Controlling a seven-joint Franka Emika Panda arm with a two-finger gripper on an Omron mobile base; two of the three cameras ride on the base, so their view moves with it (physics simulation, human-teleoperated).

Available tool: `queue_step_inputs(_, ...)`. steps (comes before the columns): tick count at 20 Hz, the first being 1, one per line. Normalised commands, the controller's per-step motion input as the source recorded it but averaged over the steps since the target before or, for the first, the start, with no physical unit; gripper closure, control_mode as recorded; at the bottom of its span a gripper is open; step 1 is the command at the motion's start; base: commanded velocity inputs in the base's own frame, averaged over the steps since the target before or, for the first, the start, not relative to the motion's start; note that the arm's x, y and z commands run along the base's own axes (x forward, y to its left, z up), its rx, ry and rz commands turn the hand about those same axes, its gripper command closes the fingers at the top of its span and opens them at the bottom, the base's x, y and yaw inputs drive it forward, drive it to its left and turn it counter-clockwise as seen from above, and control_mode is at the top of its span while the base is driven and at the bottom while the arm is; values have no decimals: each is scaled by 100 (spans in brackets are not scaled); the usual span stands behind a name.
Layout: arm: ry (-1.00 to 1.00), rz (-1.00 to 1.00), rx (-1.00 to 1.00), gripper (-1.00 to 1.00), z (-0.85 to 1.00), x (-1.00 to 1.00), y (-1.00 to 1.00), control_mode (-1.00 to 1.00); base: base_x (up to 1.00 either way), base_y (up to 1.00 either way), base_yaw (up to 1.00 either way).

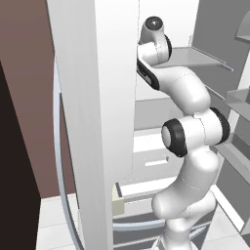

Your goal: Retrieve the sausage and cheese from the fridge and place them on the cutting board on the counter.

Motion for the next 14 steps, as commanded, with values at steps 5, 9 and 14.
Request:
queue_step_inputs(5, 4, 0, 1, -100, -1, 15, 0, -100, 0, 0, 0)
queue_step_inputs(9, 9, 0, 0, -100, -11, 0, 0, -100, 0, 0, 0)
queue_step_inputs(14, 9, 0, 0, -100, -23, -4, 0, -100, 0, 0, 0)
